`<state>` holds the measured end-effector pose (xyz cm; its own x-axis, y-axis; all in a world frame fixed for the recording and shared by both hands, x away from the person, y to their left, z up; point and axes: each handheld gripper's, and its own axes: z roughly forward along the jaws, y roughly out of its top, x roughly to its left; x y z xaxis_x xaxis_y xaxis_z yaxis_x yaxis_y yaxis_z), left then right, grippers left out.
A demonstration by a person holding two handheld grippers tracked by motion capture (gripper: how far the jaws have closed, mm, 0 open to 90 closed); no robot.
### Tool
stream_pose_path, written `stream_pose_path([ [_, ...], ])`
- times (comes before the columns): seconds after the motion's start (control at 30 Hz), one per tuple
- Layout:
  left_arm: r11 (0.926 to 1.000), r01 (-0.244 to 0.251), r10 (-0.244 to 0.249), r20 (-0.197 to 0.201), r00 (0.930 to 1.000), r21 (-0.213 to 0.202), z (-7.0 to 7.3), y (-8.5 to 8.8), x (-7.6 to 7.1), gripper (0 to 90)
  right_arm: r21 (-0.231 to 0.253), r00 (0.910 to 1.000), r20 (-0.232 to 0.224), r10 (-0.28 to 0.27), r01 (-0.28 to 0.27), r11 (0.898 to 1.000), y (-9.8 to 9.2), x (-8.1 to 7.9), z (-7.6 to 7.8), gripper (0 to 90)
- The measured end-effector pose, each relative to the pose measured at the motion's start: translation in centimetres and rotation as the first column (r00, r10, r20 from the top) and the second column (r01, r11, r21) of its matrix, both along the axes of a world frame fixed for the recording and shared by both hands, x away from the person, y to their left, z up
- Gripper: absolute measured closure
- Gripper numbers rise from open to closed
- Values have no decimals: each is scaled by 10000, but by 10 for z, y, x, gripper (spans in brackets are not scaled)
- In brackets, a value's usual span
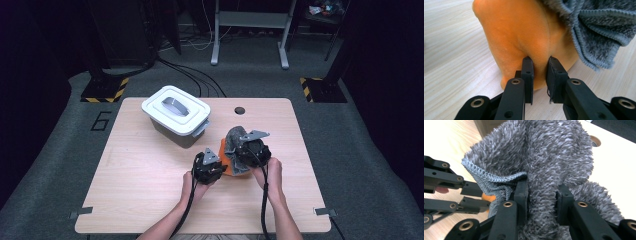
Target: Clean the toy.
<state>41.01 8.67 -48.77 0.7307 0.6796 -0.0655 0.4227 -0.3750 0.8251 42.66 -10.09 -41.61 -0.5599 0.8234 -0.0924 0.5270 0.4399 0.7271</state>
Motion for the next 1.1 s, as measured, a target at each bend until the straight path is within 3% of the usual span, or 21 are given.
stream_pose_path([
  [0.7, 10000, 78, -78, 84, 9999, 26, -1, 1, 1, 772, 494, 9917, -511, -1179, 1204, 9915, -48, 3, -17, 679],
  [0.9, 10000, 53, -53, 103, 9999, -3, -1, 0, 1, 772, 597, 9832, -845, -1618, 1671, 9841, -61, 8, -31, 680],
  [1.1, 10000, 28, -28, 81, 10000, -15, -1, 0, 1, 772, 296, 9668, -1306, -2197, 2254, 9738, -71, 15, -48, 682],
])
